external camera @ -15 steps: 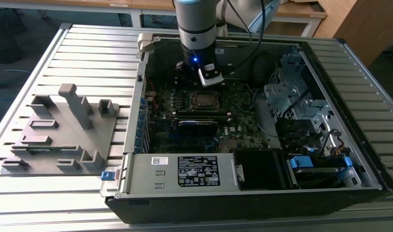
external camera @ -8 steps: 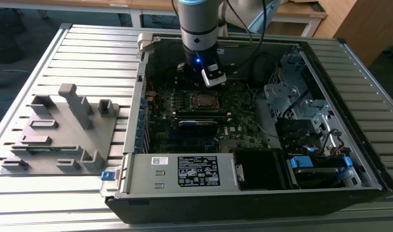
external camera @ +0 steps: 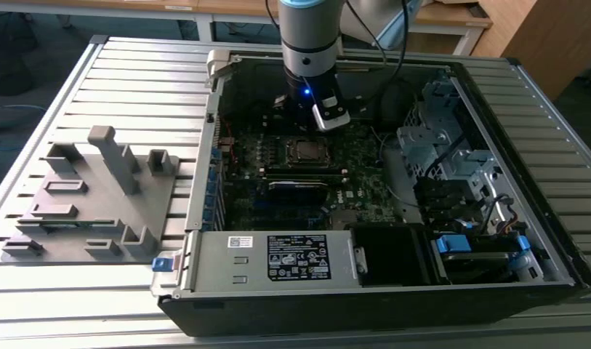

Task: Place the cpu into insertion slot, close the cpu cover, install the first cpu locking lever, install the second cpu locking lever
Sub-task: 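Install the first cpu locking lever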

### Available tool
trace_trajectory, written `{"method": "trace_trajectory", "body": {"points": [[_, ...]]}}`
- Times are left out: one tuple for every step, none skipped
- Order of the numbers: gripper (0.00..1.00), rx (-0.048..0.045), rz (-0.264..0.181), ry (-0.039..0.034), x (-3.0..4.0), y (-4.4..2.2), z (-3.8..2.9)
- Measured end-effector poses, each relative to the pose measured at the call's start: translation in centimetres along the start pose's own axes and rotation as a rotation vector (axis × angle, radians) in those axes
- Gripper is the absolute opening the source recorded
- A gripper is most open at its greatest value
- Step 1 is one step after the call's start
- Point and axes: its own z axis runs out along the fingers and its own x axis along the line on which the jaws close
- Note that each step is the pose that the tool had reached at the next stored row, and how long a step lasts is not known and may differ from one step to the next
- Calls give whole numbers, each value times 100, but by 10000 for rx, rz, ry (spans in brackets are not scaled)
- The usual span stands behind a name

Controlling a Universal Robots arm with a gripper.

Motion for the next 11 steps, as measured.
{"method": "trace_trajectory", "body": {"points": [[10, 23, -2, -5, -1, 0, 1], [10, 44, -5, -8, -2, -2, 1], [10, 62, -9, -11, -3, -5, 1], [10, 76, -12, -13, -4, -8, 2], [10, 86, -15, -15, -5, -11, 4], [10, 95, -19, -17, -5, -15, 5], [10, 101, -26, -16, -6, -21, 6], [10, 108, -34, -18, -7, -28, 7], [10, 116, -44, -18, -9, -34, 8], [10, 131, -53, -20, -9, -39, 9], [10, 175, -65, -28, -10, -41, 8]]}}
